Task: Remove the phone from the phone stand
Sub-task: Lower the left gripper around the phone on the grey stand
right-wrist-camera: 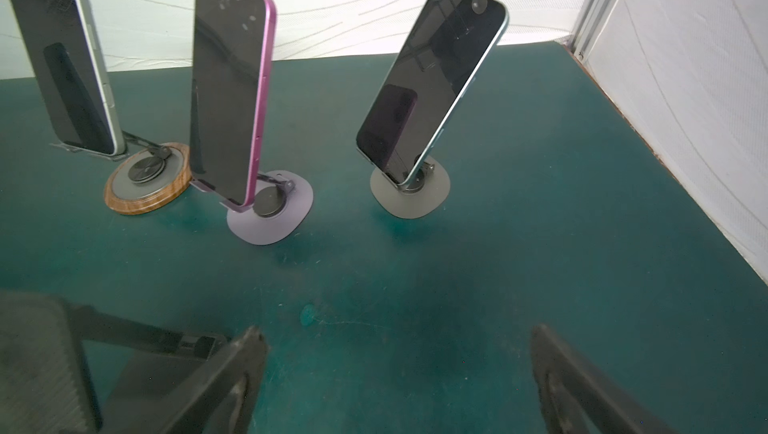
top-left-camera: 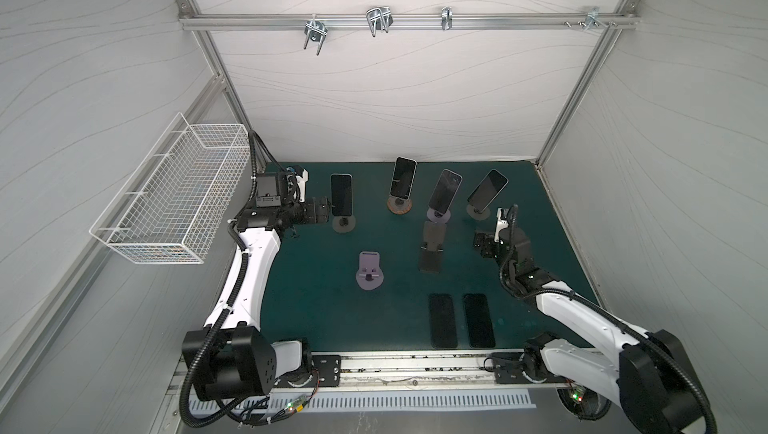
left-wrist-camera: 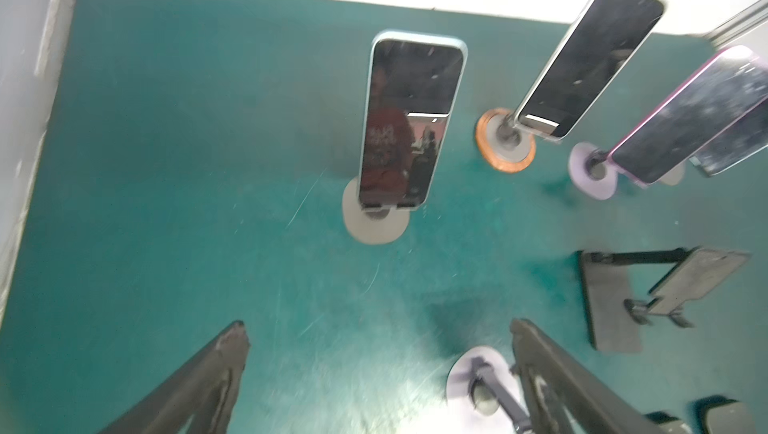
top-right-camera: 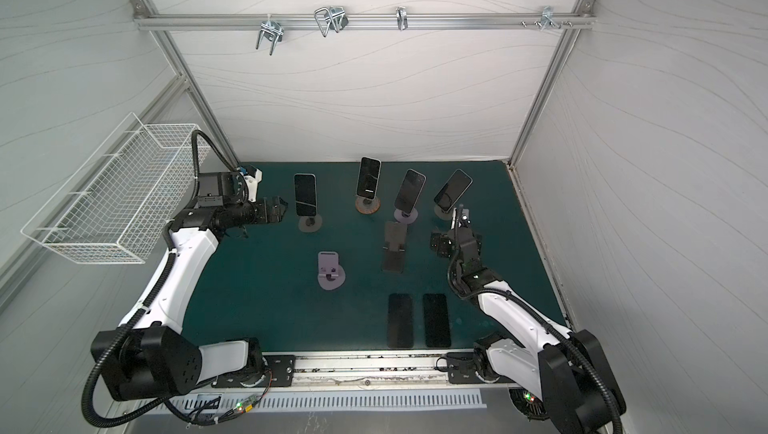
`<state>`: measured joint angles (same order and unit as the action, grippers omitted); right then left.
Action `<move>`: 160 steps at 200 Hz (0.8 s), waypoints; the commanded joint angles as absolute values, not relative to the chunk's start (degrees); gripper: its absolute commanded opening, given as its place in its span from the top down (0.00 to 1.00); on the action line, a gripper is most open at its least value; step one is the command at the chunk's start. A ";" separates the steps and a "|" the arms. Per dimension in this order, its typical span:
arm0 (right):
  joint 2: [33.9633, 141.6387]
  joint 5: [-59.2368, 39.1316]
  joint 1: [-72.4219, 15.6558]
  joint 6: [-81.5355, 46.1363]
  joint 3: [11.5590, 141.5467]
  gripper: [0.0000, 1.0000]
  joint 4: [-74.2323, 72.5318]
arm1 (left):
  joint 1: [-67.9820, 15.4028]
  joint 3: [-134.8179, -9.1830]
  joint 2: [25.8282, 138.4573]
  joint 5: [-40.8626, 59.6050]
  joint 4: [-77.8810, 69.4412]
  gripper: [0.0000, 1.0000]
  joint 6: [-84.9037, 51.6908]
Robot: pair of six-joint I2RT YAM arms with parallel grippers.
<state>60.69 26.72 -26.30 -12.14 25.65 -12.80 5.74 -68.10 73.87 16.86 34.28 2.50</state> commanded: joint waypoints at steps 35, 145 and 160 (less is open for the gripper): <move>61.67 29.98 -27.51 -11.43 27.55 0.01 -12.37 | 3.38 -75.26 82.07 15.07 24.36 0.00 0.07; 62.58 29.68 -28.08 -10.54 28.21 0.01 -12.31 | -3.34 -79.34 92.92 4.96 12.16 0.01 -4.17; 62.15 29.79 -28.21 -10.52 27.80 0.01 -12.72 | -3.31 -80.25 94.78 5.14 11.59 0.00 -4.39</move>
